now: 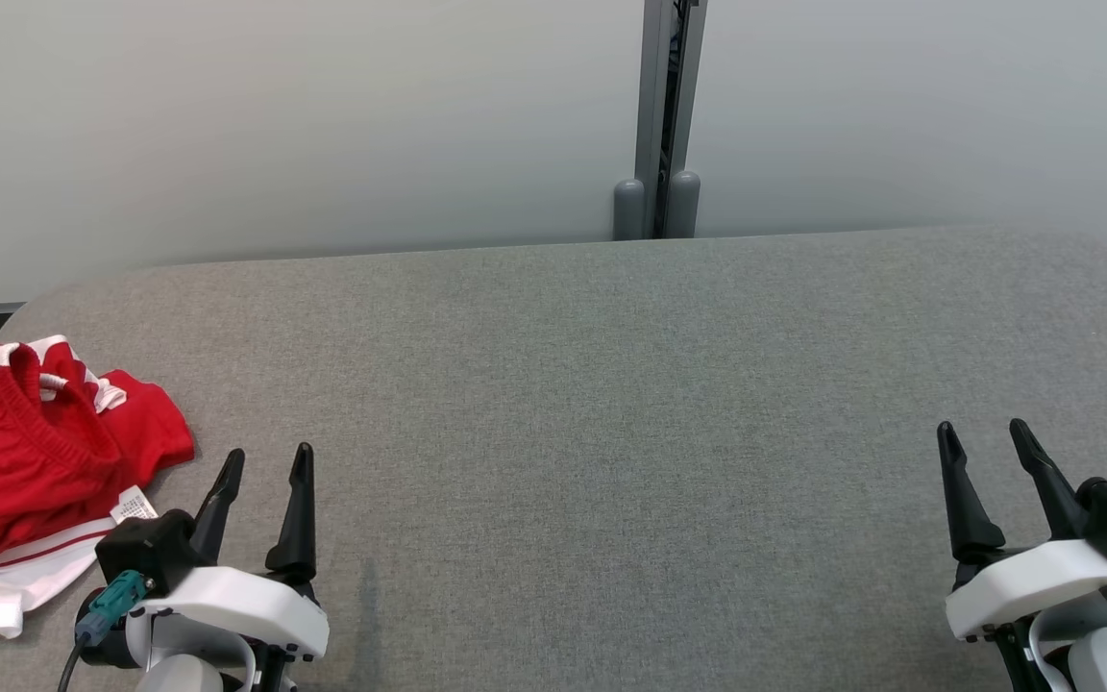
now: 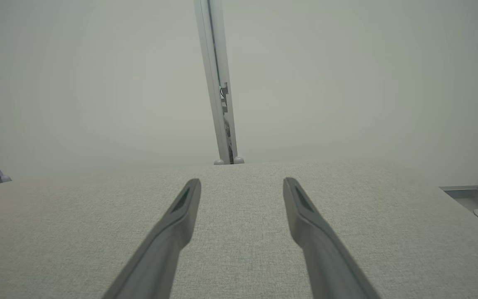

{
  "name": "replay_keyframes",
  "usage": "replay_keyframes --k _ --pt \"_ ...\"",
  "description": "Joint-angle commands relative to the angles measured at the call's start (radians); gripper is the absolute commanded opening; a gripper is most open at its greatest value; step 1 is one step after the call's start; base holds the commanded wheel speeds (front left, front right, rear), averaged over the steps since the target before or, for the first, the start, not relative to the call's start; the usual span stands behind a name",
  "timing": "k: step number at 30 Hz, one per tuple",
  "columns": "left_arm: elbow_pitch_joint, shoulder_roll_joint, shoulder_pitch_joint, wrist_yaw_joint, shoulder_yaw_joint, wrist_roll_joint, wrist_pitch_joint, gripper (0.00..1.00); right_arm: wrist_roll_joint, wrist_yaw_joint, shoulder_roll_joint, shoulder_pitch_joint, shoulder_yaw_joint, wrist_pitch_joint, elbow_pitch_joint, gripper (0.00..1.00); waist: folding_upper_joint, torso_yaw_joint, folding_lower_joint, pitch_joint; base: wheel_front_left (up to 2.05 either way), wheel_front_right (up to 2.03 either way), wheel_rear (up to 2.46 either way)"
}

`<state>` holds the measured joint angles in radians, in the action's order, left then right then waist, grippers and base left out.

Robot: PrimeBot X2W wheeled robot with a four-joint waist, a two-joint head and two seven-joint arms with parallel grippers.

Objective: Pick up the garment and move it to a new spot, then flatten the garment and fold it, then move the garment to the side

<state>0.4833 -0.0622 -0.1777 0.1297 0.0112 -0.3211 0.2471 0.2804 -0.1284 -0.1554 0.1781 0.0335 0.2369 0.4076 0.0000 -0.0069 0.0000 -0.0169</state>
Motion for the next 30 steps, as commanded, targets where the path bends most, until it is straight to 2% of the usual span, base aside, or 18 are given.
replay_keyframes --k 1,10,30 --pt "0.002 -0.007 -0.018 0.002 -0.005 0.020 0.007 1.00 -0.017 -0.004 -0.004 -0.006 -0.001 0.009 0.003 1.00 0.0000 0.000 0.0000 0.000 0.00 0.00 0.00" --pt "0.023 -0.007 -0.022 0.002 -0.006 0.091 0.019 1.00 -0.063 -0.003 -0.003 -0.009 0.006 0.034 0.013 1.00 0.0000 0.000 0.0000 -0.002 0.00 0.00 0.00" --pt "0.051 -0.004 -0.035 0.002 -0.009 0.077 0.017 1.00 -0.035 -0.003 -0.001 -0.005 -0.007 0.031 0.033 1.00 0.0000 0.001 0.0000 -0.002 0.00 0.00 0.00"
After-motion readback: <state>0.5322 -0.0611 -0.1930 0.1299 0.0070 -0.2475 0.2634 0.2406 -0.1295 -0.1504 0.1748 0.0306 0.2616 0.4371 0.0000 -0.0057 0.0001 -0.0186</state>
